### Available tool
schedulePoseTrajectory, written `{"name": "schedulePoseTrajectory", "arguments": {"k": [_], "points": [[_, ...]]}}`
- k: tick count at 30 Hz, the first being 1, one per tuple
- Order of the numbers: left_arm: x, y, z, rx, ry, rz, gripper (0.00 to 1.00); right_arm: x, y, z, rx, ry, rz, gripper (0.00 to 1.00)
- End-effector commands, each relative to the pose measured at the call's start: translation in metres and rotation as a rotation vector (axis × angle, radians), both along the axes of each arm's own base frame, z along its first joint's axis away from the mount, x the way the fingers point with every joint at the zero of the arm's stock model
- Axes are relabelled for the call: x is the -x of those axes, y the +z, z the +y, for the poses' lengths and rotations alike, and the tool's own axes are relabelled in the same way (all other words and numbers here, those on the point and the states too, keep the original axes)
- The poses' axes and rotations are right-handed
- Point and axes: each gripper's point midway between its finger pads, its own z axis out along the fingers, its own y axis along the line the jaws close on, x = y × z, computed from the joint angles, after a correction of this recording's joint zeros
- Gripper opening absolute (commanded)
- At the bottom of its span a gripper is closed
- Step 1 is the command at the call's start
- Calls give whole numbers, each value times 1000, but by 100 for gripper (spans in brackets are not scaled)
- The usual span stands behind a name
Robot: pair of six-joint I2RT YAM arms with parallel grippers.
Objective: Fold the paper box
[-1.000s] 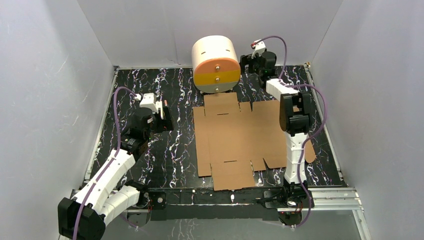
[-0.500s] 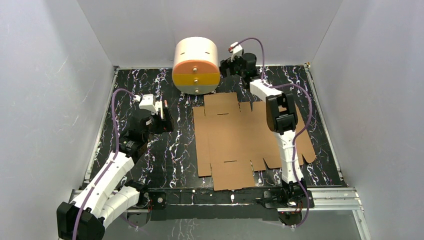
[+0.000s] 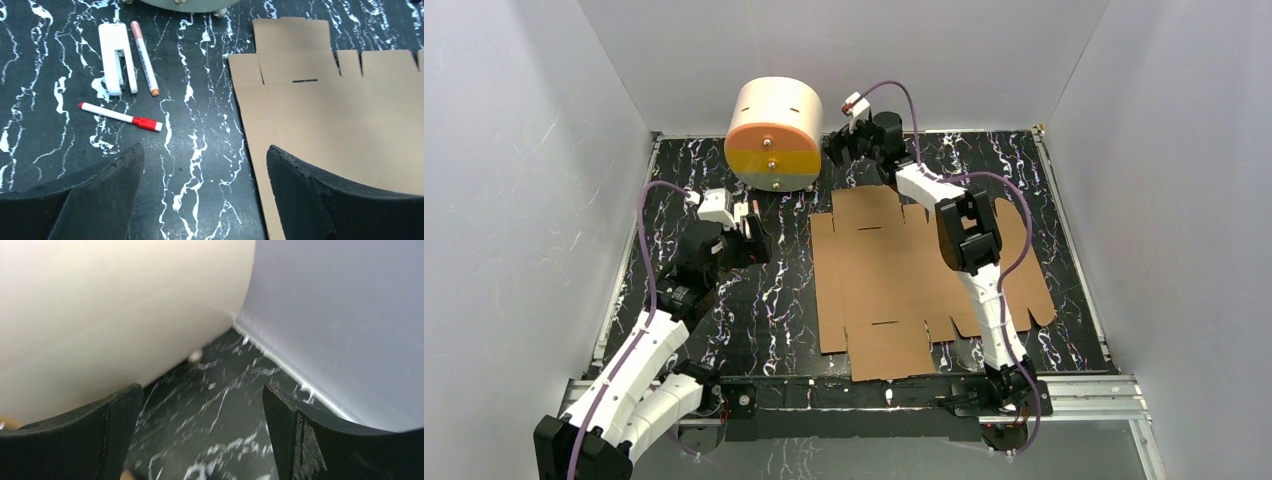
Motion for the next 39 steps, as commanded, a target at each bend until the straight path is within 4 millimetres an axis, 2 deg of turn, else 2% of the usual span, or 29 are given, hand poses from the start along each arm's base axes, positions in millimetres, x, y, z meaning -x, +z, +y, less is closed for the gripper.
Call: {"name": "schedulePoseTrajectory", "arguments": {"k": [1, 5, 8, 13, 16, 20, 24, 31, 39], "points": [[7, 6, -12, 109, -19, 10, 88, 19, 71, -23, -41, -66, -74, 99], [14, 5, -23, 191, -32, 62, 87, 48, 84, -43, -25, -101, -41, 99], [22, -2, -35, 263, -57, 126, 87, 73, 81, -60, 1, -125, 25, 99], [34, -22, -48, 368, -53, 242, 86, 122, 64, -91, 58, -170, 160, 99], [41, -30, -58, 422, -73, 306, 86, 160, 52, -112, 77, -199, 239, 99], [53, -39, -79, 473, -117, 377, 86, 207, 33, -131, 101, -193, 337, 99], [67, -59, -97, 495, -131, 453, 87, 244, 23, -149, 95, -216, 391, 99], [89, -90, -114, 452, -120, 544, 86, 286, 5, -172, 79, -255, 442, 99], [112, -122, -122, 440, -108, 637, 81, 316, -15, -175, 11, -240, 498, 99]]}}
